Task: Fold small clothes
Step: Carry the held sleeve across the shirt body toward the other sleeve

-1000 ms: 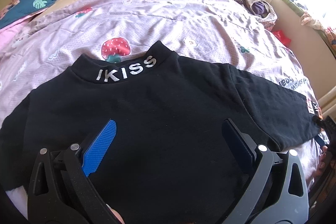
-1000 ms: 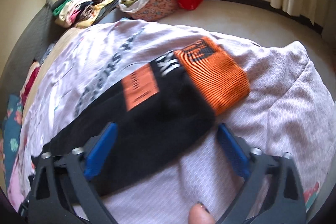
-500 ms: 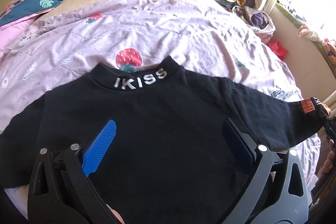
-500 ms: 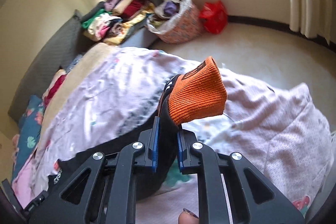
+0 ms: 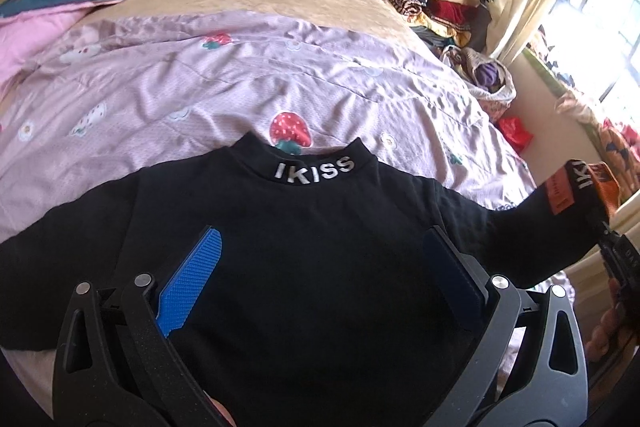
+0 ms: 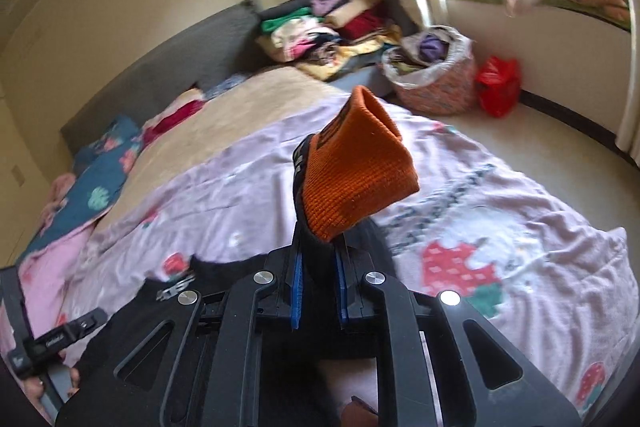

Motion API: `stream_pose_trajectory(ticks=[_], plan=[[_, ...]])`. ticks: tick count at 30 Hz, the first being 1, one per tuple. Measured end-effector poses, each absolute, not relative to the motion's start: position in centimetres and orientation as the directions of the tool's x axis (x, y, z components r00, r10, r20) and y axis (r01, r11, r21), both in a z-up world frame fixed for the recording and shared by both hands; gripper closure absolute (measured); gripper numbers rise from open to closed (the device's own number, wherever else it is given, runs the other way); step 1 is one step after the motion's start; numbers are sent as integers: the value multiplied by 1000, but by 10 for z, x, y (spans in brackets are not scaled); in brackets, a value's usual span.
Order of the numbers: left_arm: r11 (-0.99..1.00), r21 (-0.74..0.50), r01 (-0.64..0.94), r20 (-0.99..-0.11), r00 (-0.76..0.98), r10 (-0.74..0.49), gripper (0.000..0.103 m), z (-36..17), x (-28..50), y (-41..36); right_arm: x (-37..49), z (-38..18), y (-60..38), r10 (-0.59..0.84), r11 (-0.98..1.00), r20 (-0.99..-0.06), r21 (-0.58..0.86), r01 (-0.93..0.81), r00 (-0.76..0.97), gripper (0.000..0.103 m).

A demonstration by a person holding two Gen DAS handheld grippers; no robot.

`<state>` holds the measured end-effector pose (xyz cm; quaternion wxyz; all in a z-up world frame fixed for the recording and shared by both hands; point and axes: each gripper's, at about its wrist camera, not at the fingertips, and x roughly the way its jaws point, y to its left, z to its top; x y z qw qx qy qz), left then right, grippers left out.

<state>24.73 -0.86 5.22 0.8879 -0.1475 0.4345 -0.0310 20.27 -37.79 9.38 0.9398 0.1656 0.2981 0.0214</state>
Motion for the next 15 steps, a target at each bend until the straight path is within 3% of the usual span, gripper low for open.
stream_pose_trajectory(ticks=[15], plan=[[850, -523, -53, -702, 593, -395, 8, 30, 230, 53, 198, 75, -249, 241, 965, -590, 228, -127, 771, 91]])
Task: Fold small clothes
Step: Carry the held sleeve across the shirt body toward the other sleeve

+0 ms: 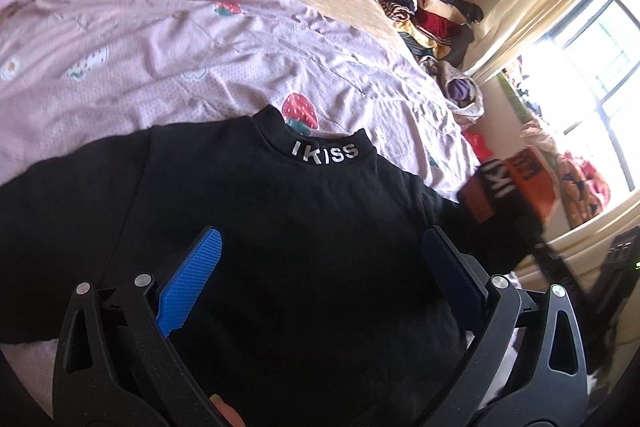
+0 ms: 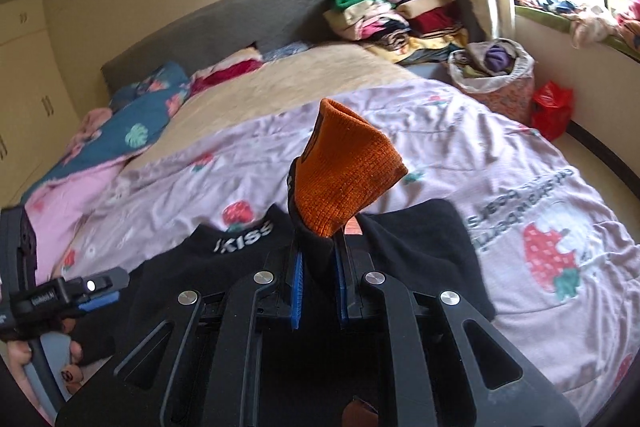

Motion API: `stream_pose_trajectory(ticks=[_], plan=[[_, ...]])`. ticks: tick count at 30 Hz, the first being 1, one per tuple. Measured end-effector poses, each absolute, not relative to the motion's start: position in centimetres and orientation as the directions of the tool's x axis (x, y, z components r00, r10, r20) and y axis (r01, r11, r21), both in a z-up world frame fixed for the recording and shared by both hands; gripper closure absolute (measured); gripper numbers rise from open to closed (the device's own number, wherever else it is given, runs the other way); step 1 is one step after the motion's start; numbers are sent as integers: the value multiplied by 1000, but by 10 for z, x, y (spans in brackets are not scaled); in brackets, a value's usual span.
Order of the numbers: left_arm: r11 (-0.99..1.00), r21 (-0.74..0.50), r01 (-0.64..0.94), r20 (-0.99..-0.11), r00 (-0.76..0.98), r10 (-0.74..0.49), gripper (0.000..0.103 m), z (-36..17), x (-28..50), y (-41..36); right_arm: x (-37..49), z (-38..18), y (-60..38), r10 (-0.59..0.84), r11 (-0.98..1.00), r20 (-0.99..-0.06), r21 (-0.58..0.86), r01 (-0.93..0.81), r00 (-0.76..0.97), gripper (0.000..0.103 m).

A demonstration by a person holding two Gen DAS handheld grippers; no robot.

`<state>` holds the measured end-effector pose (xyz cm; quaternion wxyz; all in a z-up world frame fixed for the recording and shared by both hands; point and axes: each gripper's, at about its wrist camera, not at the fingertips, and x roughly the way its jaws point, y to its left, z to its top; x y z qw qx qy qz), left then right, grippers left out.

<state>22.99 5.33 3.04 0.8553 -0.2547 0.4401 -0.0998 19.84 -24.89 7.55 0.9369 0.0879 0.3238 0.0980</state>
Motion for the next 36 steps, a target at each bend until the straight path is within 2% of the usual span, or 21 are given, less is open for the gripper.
stream_pose_trajectory(ticks=[11, 18, 25, 28, 29, 31, 32, 34, 36], plan=[[720, -693, -43, -607, 574, -550, 8, 4, 233, 87, 201, 35, -178, 316, 948, -650, 248, -201, 691, 91], [655, -750, -94, -592, 538, -600, 8, -24, 238, 100, 197, 10, -141, 347, 938, -687, 235, -257, 638, 86], [643, -759, -98, -593, 510, -623, 9, -37, 239, 97, 179, -5, -129, 450, 887, -725, 296, -354, 521, 59], [642, -761, -96, -599, 483, -638, 10, -43, 239, 89, 164, -5, -135, 473, 872, -724, 305, -382, 503, 55], [645, -758, -97, -605, 476, -639, 12, -46, 240, 86, 160, -4, -138, 474, 872, -724, 306, -381, 502, 54], [653, -750, -106, -620, 456, -639, 27, -52, 240, 78, 154, -1, -148, 478, 872, -717, 321, -369, 507, 52], [656, -746, -114, -629, 443, -638, 31, -56, 241, 72, 152, 1, -153, 475, 875, -716, 324, -359, 512, 51], [678, -725, -119, -652, 434, -621, 50, -60, 242, 65, 148, 5, -166, 459, 886, -710, 323, -332, 534, 49], [696, -710, -106, -663, 435, -610, 61, -60, 243, 56, 146, 7, -180, 440, 897, -708, 324, -299, 552, 49]])
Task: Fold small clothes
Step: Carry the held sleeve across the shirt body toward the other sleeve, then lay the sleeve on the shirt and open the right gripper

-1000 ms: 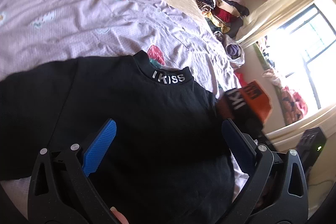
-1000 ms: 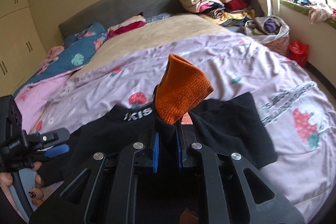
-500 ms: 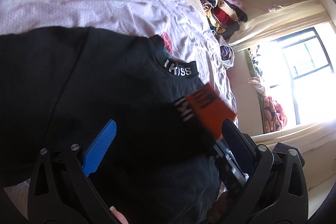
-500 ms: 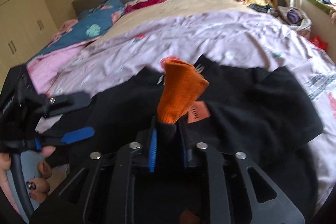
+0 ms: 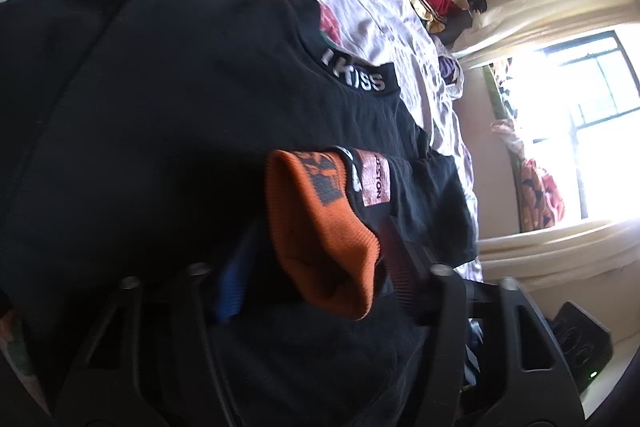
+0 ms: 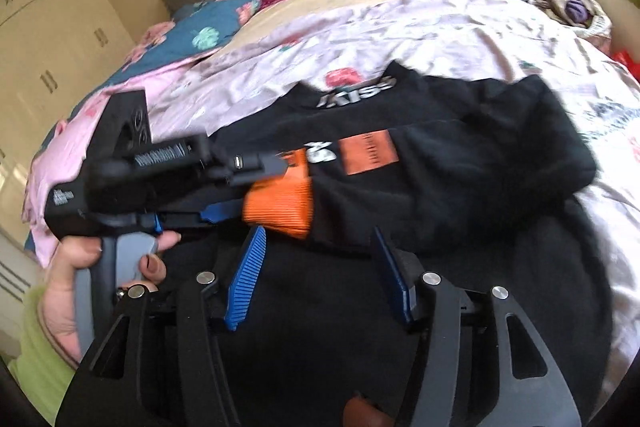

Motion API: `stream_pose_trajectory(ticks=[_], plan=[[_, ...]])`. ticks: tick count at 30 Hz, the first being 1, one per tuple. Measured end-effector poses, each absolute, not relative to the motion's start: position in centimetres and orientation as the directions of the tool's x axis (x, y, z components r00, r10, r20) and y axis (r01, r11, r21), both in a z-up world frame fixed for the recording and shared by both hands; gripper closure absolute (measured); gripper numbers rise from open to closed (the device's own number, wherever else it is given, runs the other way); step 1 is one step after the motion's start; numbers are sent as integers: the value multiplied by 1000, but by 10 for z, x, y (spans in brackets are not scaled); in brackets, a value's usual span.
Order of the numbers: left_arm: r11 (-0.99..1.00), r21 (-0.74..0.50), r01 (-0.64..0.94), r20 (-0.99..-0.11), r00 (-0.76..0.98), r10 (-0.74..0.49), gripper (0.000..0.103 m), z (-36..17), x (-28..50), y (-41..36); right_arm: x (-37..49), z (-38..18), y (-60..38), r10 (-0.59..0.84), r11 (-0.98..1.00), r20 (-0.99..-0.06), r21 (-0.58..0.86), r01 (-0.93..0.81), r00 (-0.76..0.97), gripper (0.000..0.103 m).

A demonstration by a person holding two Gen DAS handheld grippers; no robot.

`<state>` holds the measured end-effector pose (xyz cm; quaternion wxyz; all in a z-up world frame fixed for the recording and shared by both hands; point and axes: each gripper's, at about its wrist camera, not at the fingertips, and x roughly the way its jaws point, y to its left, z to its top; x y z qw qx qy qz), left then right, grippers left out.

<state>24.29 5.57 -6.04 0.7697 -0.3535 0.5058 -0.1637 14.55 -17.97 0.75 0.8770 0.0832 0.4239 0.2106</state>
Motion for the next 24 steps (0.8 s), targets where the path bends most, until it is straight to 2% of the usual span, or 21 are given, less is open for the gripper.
stream_pose_trajectory(ticks=[2, 3, 4, 15, 24], plan=[[700, -708, -96, -662, 437, -610, 78, -59, 245, 48, 144, 9, -195, 422, 906, -708, 332, -262, 566, 49], [699, -710, -88, -657, 440, -612, 97, -57, 245, 47, 144, 9, -201, 418, 908, -707, 337, -248, 571, 49], [704, -706, -81, -656, 448, -607, 101, -53, 245, 45, 143, 9, -209, 409, 912, -708, 340, -229, 576, 49], [707, -704, 60, -547, 589, -595, 102, 23, 220, 62, 140, 11, -255, 339, 930, -705, 351, -108, 623, 49], [760, -649, 26, -598, 600, -531, 102, 17, 207, 85, 150, 5, -258, 295, 946, -725, 314, -82, 623, 49]])
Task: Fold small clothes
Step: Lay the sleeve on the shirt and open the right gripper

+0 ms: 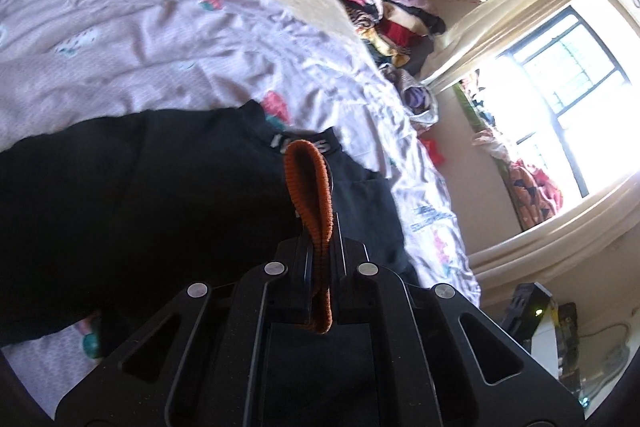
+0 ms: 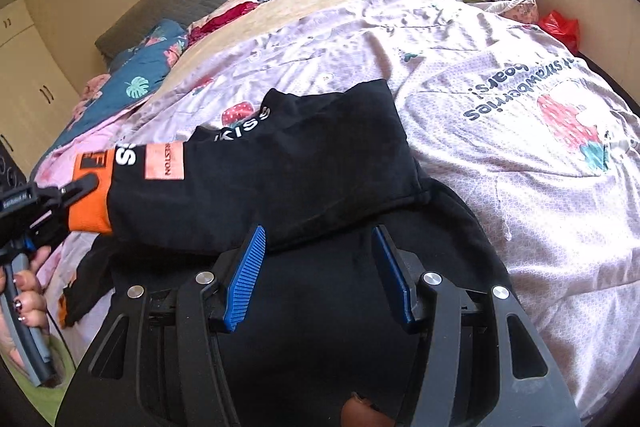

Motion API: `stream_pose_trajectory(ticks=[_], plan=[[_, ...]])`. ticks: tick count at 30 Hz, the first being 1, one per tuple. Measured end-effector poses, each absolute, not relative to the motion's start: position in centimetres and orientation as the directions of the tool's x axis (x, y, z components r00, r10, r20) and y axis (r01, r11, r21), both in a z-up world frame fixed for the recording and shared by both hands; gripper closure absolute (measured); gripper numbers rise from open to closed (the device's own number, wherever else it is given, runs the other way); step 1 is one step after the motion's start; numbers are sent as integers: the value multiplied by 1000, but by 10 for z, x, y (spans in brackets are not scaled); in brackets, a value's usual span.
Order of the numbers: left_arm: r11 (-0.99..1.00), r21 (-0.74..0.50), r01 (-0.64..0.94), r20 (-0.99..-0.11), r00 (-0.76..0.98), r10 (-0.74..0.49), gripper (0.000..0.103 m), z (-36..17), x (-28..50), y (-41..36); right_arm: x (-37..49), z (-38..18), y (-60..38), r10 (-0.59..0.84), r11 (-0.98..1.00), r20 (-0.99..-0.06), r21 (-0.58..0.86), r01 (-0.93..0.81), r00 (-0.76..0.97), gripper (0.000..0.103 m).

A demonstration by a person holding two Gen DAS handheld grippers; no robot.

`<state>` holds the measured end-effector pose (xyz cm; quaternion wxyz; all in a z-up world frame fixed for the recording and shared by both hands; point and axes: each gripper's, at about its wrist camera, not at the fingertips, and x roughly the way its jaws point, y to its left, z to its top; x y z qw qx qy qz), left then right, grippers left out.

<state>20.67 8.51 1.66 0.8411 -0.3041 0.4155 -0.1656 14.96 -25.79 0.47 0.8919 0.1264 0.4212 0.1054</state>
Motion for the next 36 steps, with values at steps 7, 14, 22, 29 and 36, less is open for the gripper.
stream_pose_trajectory(ticks=[7, 14, 22, 29, 36], plan=[[798, -601, -53, -678, 562, -473, 102, -13, 212, 99, 161, -2, -253, 258, 959, -742, 273, -73, 618, 49], [863, -498, -86, -722, 593, -357, 102, -7, 204, 108, 175, -8, -243, 229, 972, -764, 215, -96, 603, 49], [899, -434, -55, -746, 582, -324, 101, -4, 202, 95, 193, -13, -226, 197, 980, -784, 141, -140, 589, 46], [931, -354, -84, -834, 478, -274, 72, -51, 212, 75, 212, -36, -226, 164, 985, -836, 114, -127, 524, 44], [922, -375, -98, -814, 511, -277, 53, -42, 197, 85, 191, -21, -223, 211, 977, -801, 151, -152, 560, 35]])
